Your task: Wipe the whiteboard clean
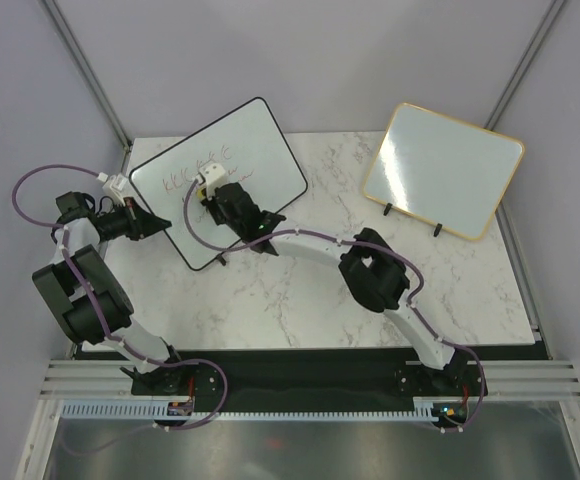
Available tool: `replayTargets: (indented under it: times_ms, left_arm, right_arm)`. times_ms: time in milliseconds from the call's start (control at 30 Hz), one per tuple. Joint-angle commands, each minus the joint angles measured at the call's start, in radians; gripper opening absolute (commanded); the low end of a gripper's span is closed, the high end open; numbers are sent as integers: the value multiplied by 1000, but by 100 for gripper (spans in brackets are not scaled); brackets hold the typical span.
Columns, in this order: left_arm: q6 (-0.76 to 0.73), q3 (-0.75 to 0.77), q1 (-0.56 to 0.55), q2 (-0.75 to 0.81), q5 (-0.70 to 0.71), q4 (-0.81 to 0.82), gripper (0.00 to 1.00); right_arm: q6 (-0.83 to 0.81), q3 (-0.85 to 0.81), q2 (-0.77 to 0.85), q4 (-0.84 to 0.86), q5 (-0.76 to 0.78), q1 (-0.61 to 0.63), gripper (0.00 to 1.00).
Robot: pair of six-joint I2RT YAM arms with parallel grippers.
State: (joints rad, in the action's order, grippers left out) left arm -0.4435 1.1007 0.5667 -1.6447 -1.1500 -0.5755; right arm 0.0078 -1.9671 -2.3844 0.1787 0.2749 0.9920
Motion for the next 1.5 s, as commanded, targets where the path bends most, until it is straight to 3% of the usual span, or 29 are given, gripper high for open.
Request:
replayTargets:
  times_ms: [0,200,633,800,1100,1300,1467]
  left_arm:
    - [-182,31,-7,34,168,83,2]
    - [-187,25,-7,37,176,83,2]
    - [-192,22,-7,37,171,86,2]
    - [-192,24,-5,42,173,86,2]
    - [-199,27,-7,45,177,78,2]
    - [-204,25,-7,45,182,77,2]
    - [-208,24,-7,46,187,77,2]
  right_arm:
    - [5,48,27,-44,136,-125,0]
    - [12,-10,-18,-62,51,-138,0]
    - [-60,-161,-108,-51,-106,92,0]
    - [-72,-139,-93,-53,12,65,0]
    - [-28,62,2,-12,185,-122,0]
    - [-34,113,16,16,215,-165,0]
    - [-20,90,-1,7,109,-138,0]
